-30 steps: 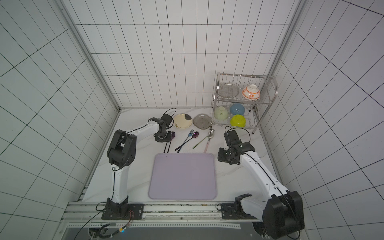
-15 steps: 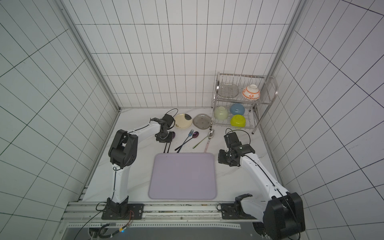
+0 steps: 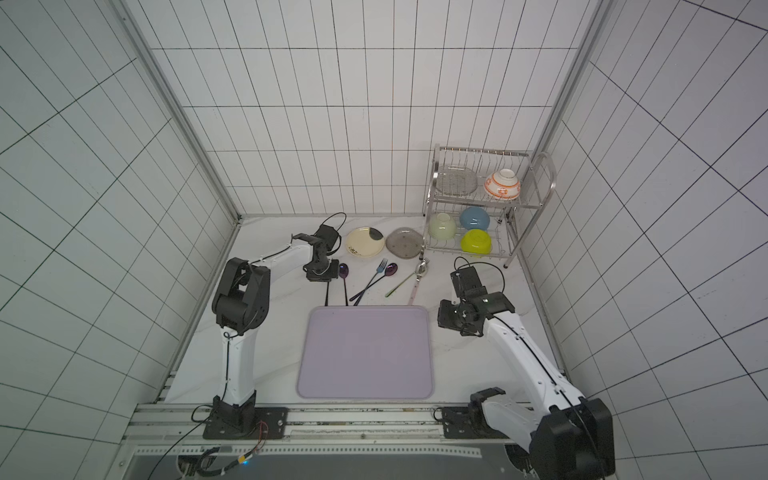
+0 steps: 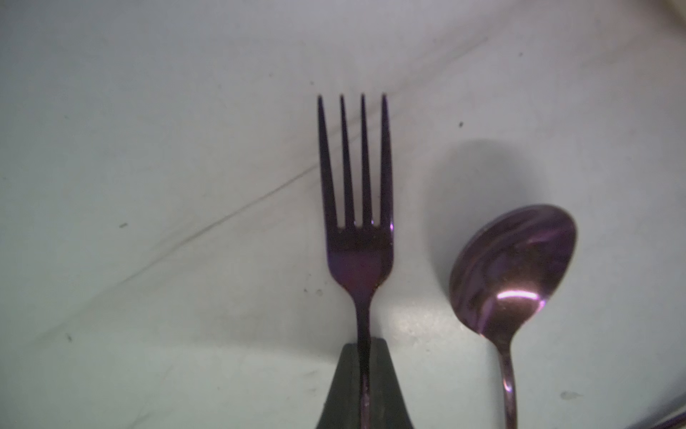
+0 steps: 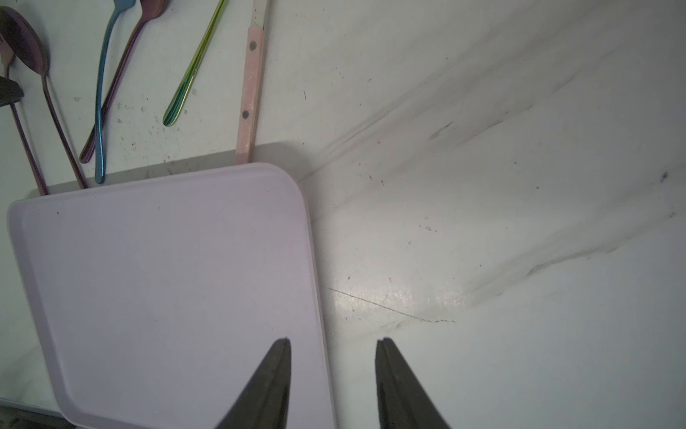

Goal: Set the spoon and fork side by side
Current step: Pick up the fork at the center of the board, then place the fork on the tray.

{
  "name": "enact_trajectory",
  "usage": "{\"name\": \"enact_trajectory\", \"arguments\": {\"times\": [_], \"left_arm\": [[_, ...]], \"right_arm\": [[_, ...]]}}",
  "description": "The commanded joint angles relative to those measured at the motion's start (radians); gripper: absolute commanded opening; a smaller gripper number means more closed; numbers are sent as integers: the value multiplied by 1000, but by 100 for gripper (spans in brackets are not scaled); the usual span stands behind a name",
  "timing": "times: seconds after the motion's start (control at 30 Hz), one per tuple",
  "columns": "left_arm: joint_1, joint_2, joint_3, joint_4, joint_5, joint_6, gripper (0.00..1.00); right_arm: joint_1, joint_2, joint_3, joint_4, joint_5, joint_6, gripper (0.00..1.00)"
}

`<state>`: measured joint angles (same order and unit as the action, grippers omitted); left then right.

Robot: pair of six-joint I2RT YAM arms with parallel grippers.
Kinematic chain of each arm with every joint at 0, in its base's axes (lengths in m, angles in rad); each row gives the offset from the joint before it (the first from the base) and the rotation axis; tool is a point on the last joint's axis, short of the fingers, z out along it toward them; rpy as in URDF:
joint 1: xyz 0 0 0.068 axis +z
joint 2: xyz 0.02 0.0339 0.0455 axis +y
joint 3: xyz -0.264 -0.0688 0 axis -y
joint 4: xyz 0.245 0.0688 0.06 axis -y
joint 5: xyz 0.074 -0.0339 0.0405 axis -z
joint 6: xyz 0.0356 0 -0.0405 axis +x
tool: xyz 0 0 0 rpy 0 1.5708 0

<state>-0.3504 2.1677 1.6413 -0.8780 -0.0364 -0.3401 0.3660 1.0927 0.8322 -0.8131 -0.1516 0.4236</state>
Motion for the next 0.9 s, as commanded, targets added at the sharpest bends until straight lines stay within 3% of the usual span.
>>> {"name": "enact_trajectory", "arguments": {"times": [0.0,0.3,0.53,0.73,0.87], "left_arm": [[51,7,-1,10,-11,41,0],[189,-103,28,40,85,94,0],[242,-235,-34,36,123,99,0],[188,-439,-201,-8,147,110,0],[69,-613,-383,-45,104,48,0]], "right_arm": [[-6,-17,-16,-27,14,4,41],[-6,-13,-15,-29,11,-7,40],[-6,2,-7,-26,13,-21,40],[-6,29,8,-20,7,-34,40],[-6,37,11,-20,1,-39,40]]}}
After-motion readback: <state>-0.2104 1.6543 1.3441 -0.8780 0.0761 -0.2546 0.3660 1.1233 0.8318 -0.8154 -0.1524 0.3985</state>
